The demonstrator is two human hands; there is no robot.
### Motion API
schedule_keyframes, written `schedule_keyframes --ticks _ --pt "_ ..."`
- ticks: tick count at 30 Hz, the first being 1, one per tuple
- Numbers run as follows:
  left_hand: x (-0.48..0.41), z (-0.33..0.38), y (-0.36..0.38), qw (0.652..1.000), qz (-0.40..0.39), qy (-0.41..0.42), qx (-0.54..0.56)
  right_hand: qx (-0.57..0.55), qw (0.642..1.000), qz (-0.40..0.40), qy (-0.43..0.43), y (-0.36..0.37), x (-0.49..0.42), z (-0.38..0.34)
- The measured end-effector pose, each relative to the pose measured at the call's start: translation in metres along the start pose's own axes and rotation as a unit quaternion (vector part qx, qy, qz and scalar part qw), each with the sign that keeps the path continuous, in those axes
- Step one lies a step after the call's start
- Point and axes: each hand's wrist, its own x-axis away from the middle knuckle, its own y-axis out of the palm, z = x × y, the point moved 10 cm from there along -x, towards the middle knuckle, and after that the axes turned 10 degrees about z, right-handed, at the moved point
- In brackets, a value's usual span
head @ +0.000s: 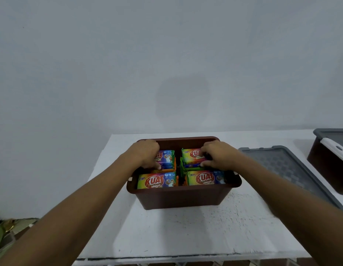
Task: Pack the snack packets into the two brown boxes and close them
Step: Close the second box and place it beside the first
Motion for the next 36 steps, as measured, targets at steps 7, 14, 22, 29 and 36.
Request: schedule_keyframes --ticks 7,14,22,29,36 --pt "-0.006 0.047 -0.045 0.987 0.140 0.053 0.054 -0.069 0.950 0.241 0.186 -0.033 0.063 0.091" --pt "-0.019 0.144 -0.080 0.954 0.226 0.143 0.133 0.044 0.941 -0.015 0.336 0.061 0.200 0.168" --pt "-0.031 0.294 -0.065 0.943 0.146 0.231 0.189 -0.016 0.952 0.046 0.302 0.055 0.274 0.160" --pt "-0.031 0.372 0.029 0.971 -0.019 0.185 0.147 -0.040 0.883 0.181 0.432 0.034 0.344 0.184" --pt "-0.049 0.372 0.071 0.974 -0.104 0.066 0.189 -0.125 0.767 0.214 0.592 0.046 0.406 0.212"
